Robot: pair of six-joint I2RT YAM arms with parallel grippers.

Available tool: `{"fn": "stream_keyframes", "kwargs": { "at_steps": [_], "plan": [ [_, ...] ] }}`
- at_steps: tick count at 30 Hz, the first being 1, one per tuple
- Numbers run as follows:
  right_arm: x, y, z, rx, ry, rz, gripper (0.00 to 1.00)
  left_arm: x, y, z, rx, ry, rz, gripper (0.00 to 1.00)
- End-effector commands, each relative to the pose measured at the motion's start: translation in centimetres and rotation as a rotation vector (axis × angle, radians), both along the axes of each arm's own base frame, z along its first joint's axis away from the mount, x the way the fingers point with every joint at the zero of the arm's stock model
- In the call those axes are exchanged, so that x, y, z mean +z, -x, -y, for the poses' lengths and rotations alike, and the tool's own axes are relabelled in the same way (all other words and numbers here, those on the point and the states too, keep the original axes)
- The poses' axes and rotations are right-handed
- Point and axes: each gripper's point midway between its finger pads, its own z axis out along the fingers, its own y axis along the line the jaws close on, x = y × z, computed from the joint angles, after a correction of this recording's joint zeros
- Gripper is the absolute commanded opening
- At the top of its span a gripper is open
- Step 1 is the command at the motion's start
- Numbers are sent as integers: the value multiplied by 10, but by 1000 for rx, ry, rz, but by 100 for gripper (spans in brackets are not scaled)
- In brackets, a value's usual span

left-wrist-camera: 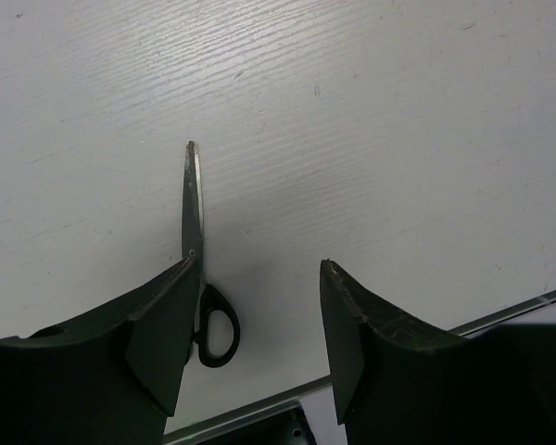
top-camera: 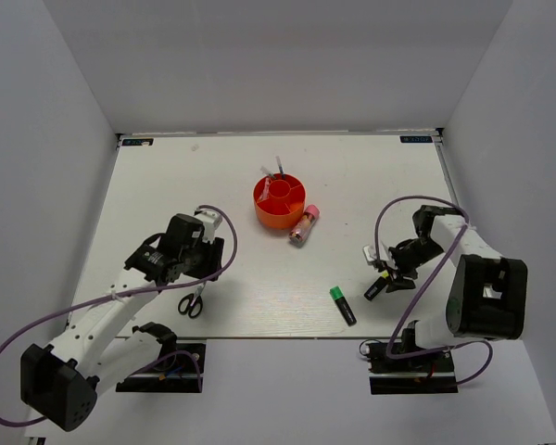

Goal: Sort the stationery into containers
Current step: Pick up the stationery from the center of the board.

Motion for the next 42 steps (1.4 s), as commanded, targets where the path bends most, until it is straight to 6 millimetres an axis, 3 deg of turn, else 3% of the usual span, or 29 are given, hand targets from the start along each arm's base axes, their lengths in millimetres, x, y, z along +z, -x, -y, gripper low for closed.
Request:
{"fn": "stream_keyframes", "kwargs": {
  "at_steps": [1, 12, 17, 23, 28, 34, 38, 41, 42],
  "plan": [
    [-12, -5, -7, 405, -31, 238, 64, -3, 2, -1, -10, -1, -14, 65],
    [-35, -16, -19, 497, 40, 296, 62, -4, 3, 1, -24, -3, -26, 65],
    [-44, -12, -20, 550, 80, 296, 62, -5, 4, 1, -23, -3, -29, 65],
    [-60, 6, -7, 629, 167, 260, 58, -4, 4, 2, -27, 1, -26, 65],
    [-68, 13, 3, 650, 226, 233, 49, -2, 4, 2, -23, 3, -21, 65],
    [-84, 16, 9, 604, 285, 234, 28, -2, 4, 1, -21, 1, -16, 65],
    [-86, 5, 6, 514, 308, 289, 20, -1, 4, 2, -25, 4, -14, 65],
    [-81, -2, 1, 392, 314, 286, 11, -2, 4, 1, -22, 1, -16, 65],
    [-73, -13, -3, 360, 305, 311, 9, -2, 4, 1, -22, 2, -15, 65]
  ]
}}
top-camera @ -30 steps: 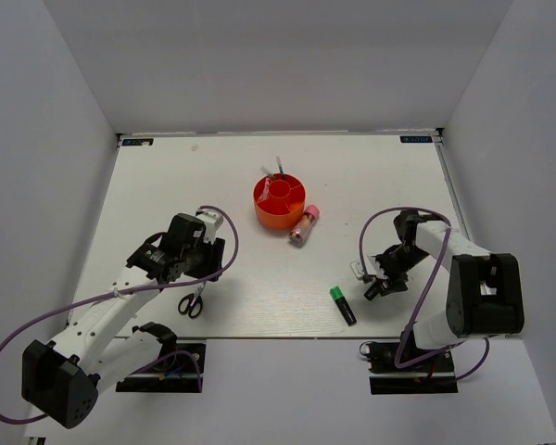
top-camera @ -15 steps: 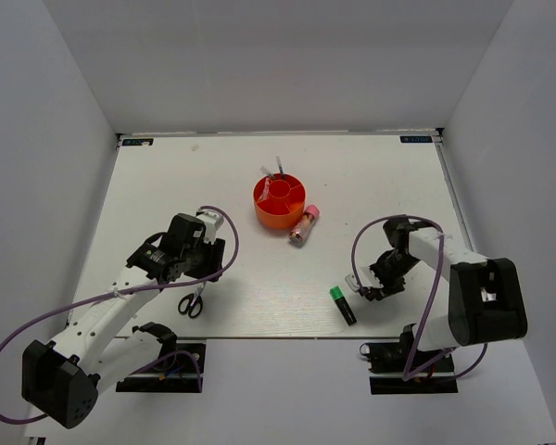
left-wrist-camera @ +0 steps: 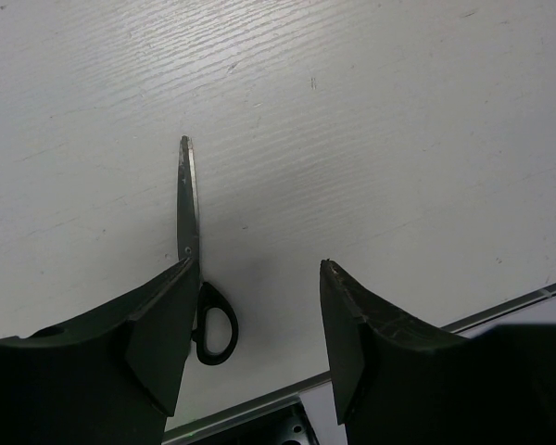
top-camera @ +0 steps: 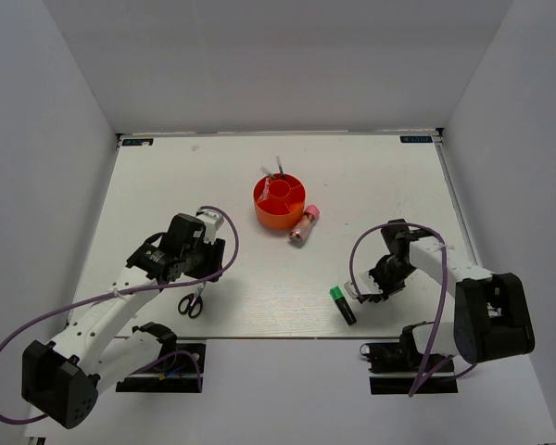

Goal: Sort the stationery into containers
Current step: Pick up the stationery from the center of the board.

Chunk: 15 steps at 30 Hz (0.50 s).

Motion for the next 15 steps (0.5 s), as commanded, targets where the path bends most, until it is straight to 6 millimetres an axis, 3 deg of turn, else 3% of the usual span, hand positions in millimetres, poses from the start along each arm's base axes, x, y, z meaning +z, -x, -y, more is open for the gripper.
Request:
{"fn": "stream_keyframes", "kwargs": {
  "at_steps": [1, 9, 10, 12, 13, 15],
  "plan": [
    [-23, -29, 2, -57, 46, 110, 2, 3, 1, -1, -6, 7, 9, 65],
    [45, -67, -51, -442, -155, 52, 0, 0, 2, -1, -8, 1, -1, 65],
    [61, -78, -61, -481, -185, 63, 0, 0, 2, -1, -6, 0, -2, 65],
    [68, -85, -69, -559, -203, 35, 0, 0, 1, -1, -8, -3, -1, 65],
    [86, -97, -81, -601, -240, 38, 0, 0, 2, -1, -9, -1, 0, 65],
    [91, -102, -91, -656, -248, -4, 0, -1, 2, -1, -9, -6, -3, 65]
  ]
}}
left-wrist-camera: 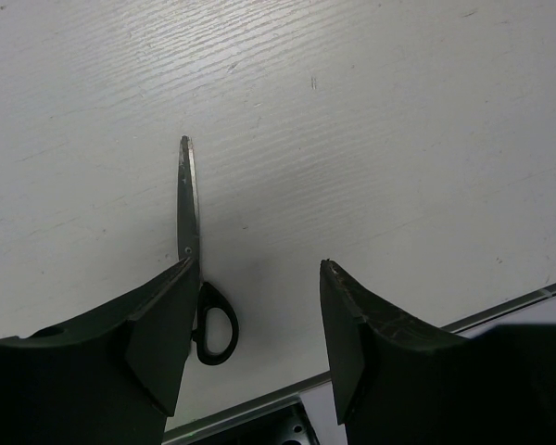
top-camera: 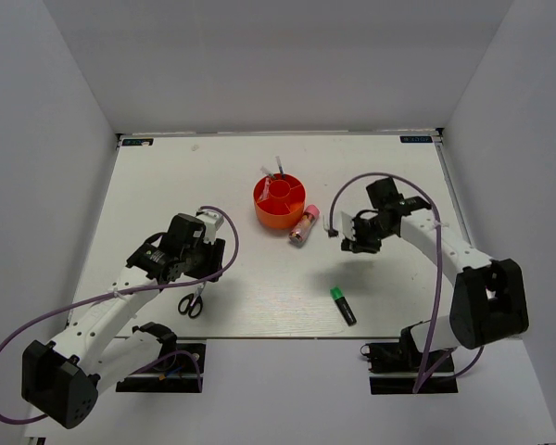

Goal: Sort the stationery into containers
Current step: Pick up the stationery from the center of the board, then place the stationery in the storage box.

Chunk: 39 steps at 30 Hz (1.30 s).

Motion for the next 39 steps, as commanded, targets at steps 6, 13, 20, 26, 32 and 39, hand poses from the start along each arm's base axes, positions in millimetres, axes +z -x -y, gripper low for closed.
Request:
{"fn": "stream_keyframes", "kwargs": {
  "at_steps": [6, 13, 20, 26, 32, 39],
  "plan": [
    [85, -57, -78, -238, -300, -61, 0, -2, 2, -1, -12, -7, -9, 65],
    [148, -114, -145, -359, -567, -121, 0, -5, 1, -6, -11, -31, -3, 65],
    [162, -129, -183, -337, -844, -225, 0, -10, 0, -6, -16, -45, -17, 66],
    [167, -130, -200, -252, -1096, -342, 0, -17, 1, -8, -16, -68, -48, 66],
    [168, -145, -196, -244, -1262, -343, 0, -16, 2, -8, -20, -67, -43, 66],
    [159, -152, -182, -248, -1280, -312, 0, -15, 2, -7, -26, -65, -41, 68]
  ]
}}
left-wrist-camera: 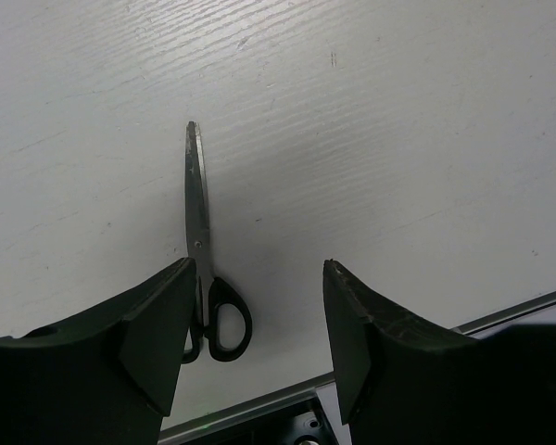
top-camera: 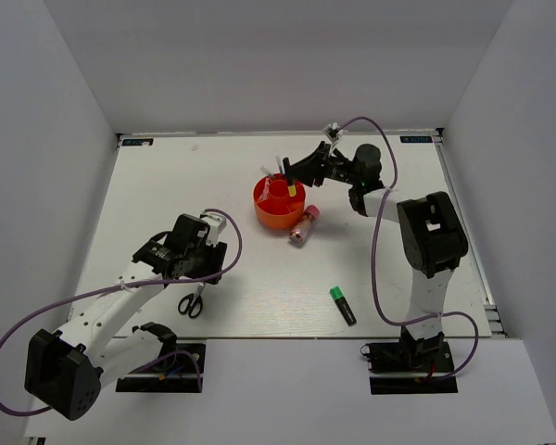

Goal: Sort the stationery into containers
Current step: Place the stationery in the storage box.

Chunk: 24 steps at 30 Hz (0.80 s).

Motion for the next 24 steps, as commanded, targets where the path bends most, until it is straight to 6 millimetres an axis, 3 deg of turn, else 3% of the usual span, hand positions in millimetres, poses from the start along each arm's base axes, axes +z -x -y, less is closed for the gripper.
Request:
{"fn": "stream_keyframes", "kwargs": {
  "at_steps": [1, 10, 22, 24],
  "plan": [
    [32, 3, 7, 10, -73, 141, 0, 1, -1, -2, -1, -7, 6, 68],
    [-3, -2, 13, 4, -48, 112, 0, 0, 0, -2, -2, -8, 3, 68],
    [-24, -8, 17, -11, -37, 88, 0, -1, 0, -2, -1, -12, -3, 68],
    [-29, -7, 17, -8, -33, 84, 6, -2, 0, -3, 0, -15, -5, 68]
  ]
}}
